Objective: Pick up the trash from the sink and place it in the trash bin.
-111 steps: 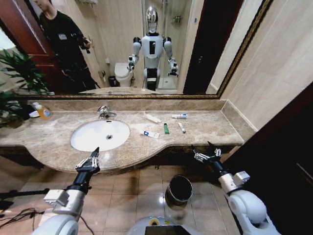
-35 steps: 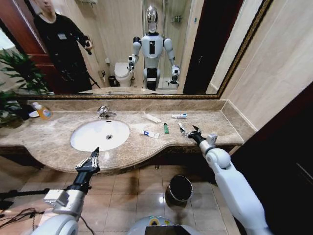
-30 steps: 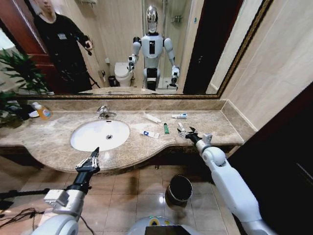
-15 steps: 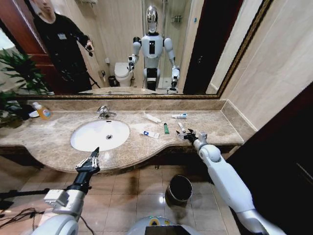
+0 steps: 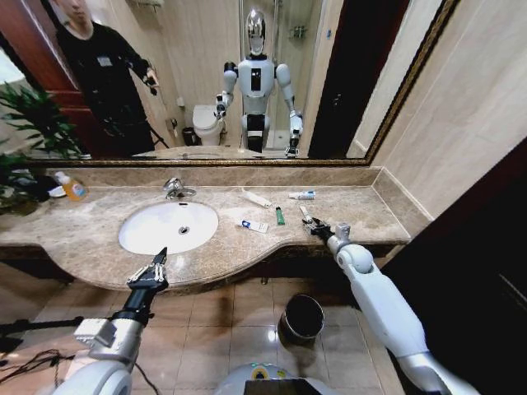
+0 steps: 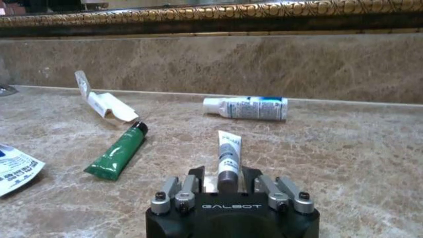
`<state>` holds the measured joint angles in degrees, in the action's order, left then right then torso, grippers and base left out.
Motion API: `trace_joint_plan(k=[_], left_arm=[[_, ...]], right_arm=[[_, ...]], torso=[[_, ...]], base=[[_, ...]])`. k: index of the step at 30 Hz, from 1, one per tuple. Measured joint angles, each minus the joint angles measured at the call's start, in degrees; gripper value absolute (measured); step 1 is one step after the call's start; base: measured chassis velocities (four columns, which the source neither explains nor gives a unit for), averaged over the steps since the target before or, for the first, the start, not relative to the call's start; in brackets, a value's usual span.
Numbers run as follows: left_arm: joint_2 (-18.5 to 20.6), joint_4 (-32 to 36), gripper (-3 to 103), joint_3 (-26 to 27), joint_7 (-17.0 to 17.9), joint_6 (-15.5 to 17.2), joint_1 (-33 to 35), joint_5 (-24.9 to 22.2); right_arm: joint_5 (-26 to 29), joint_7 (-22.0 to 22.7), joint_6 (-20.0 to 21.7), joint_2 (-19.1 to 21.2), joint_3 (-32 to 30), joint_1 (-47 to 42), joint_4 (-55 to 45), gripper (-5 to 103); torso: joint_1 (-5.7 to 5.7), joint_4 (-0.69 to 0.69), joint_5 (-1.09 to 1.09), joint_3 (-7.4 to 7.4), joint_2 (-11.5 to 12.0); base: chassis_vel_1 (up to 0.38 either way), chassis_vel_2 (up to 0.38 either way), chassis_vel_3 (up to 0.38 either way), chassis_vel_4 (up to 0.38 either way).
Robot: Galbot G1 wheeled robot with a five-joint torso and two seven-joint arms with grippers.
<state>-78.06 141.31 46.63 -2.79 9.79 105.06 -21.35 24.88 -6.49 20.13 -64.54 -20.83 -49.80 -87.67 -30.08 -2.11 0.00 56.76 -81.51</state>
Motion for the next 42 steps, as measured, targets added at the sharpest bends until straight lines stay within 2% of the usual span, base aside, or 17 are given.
trace_joint_plan(k=[1, 2, 3, 5, 6, 17, 23, 28, 35, 42], left_arm=[[0.00, 0.00, 0, 0.00, 0.00, 0.00, 0.00, 0.00], [0.00, 0.00, 0, 0.00, 0.00, 0.00, 0.00, 0.00], [0.00, 0.00, 0, 0.00, 0.00, 0.00, 0.00, 0.00], [0.00, 0.00, 0, 0.00, 0.00, 0.00, 0.00, 0.00], [0.00, 0.00, 0, 0.00, 0.00, 0.00, 0.00, 0.00], [0.00, 0.00, 0, 0.00, 0.00, 0.00, 0.00, 0.00], [0.00, 0.00, 0, 0.00, 0.00, 0.00, 0.00, 0.00], [0.00, 0.00, 0, 0.00, 0.00, 0.00, 0.00, 0.00], [0.00, 0.00, 0, 0.00, 0.00, 0.00, 0.00, 0.00], [-0.01, 0.00, 0, 0.00, 0.01, 0.00, 0.00, 0.00]], right_arm=[[-0.90, 0.02, -0.17, 0.06, -0.04, -0.01, 0.08, 31], [-1.10, 0.06, -0.12, 0.06, -0.14, -0.08, 0.07, 25], [-1.10, 0.06, -0.12, 0.06, -0.14, -0.08, 0.07, 25], [-1.64, 0.07, 0.05, 0.11, -0.26, -0.21, -0.04, 17], [-1.96, 0.06, 0.05, 0.14, -0.26, -0.22, -0.05, 16], [-0.76, 1.63, -1.05, 0.34, -0.11, -0.50, -1.55, 15], [1.77, 4.70, -2.63, 0.69, -1.49, -2.25, -6.30, 1], [3.71, 5.35, -2.45, 1.65, -2.86, -4.72, -10.48, 0], [6.14, 5.78, -2.45, 2.49, -7.62, -10.65, -18.61, 0], [9.00, 5.77, -4.22, 2.65, -11.97, -22.77, -28.83, 0]], torso=[[0.00, 0.00, 0.00, 0.00, 0.00], [0.00, 0.00, 0.00, 0.00, 0.00], [0.00, 0.00, 0.00, 0.00, 0.00], [0.00, 0.00, 0.00, 0.00, 0.00], [0.00, 0.00, 0.00, 0.00, 0.00], [0.00, 0.00, 0.00, 0.00, 0.00], [0.00, 0.00, 0.00, 0.00, 0.00], [0.00, 0.00, 0.00, 0.00, 0.00], [0.00, 0.00, 0.00, 0.00, 0.00], [0.00, 0.00, 0.00, 0.00, 0.00]], base=[[0.000, 0.000, 0.000, 0.000], [0.000, 0.000, 0.000, 0.000], [0.000, 0.000, 0.000, 0.000], [0.000, 0.000, 0.000, 0.000], [0.000, 0.000, 0.000, 0.000], [0.000, 0.000, 0.000, 0.000], [0.000, 0.000, 0.000, 0.000], [0.000, 0.000, 0.000, 0.000], [0.000, 0.000, 0.000, 0.000], [0.000, 0.000, 0.000, 0.000]])
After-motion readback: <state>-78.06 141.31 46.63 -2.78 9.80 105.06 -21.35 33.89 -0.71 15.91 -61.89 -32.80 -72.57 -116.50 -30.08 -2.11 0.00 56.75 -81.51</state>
